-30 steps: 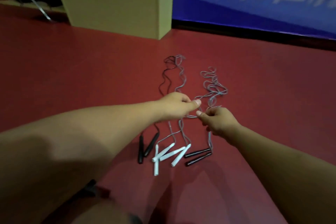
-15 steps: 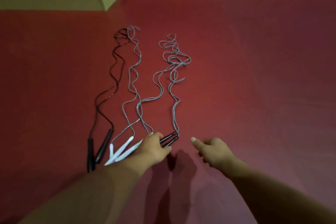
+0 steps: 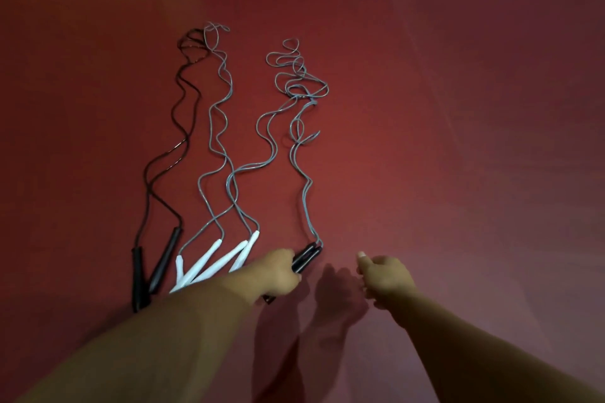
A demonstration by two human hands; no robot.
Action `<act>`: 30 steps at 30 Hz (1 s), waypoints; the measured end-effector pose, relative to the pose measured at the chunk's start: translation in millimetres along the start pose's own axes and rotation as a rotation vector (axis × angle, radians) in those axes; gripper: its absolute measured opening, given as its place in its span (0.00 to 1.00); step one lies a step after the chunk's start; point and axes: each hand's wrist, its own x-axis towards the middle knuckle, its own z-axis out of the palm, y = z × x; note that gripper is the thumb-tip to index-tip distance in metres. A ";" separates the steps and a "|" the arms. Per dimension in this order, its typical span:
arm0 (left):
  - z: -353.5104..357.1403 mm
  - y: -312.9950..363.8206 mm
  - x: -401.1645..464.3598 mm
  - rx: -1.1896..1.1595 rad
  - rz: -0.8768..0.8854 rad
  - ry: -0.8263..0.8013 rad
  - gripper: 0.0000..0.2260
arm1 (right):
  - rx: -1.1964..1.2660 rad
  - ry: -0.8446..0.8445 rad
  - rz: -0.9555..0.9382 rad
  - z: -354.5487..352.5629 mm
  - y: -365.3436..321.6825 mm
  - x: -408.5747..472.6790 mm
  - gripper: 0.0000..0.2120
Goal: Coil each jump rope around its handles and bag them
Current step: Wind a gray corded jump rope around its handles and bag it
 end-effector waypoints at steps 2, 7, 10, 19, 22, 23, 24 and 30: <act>-16.9 9.7 -17.7 -0.075 0.048 0.004 0.09 | 0.005 -0.002 -0.029 -8.0 -13.7 -11.3 0.25; -54.3 34.2 -77.2 -0.351 0.193 0.039 0.06 | -0.021 0.068 -0.171 -48.2 -67.8 -55.7 0.22; -84.0 48.7 -113.7 -0.389 0.276 0.033 0.09 | -0.024 0.156 -0.268 -78.7 -104.3 -86.8 0.21; -151.2 92.6 -230.4 -0.616 0.498 -0.004 0.12 | 0.037 0.265 -0.569 -141.6 -186.3 -196.3 0.26; -167.8 102.1 -263.7 -0.715 0.530 0.050 0.10 | 0.064 0.267 -0.622 -157.1 -205.9 -229.1 0.27; -172.3 103.8 -272.0 -0.747 0.530 0.066 0.10 | 0.083 0.270 -0.640 -162.0 -212.0 -235.9 0.27; -176.6 104.2 -276.5 -0.789 0.525 0.079 0.10 | 0.111 0.264 -0.651 -166.7 -217.2 -241.0 0.26; -183.1 85.8 -298.6 -0.891 0.466 0.158 0.13 | 0.358 0.027 -0.701 -165.3 -219.4 -275.7 0.19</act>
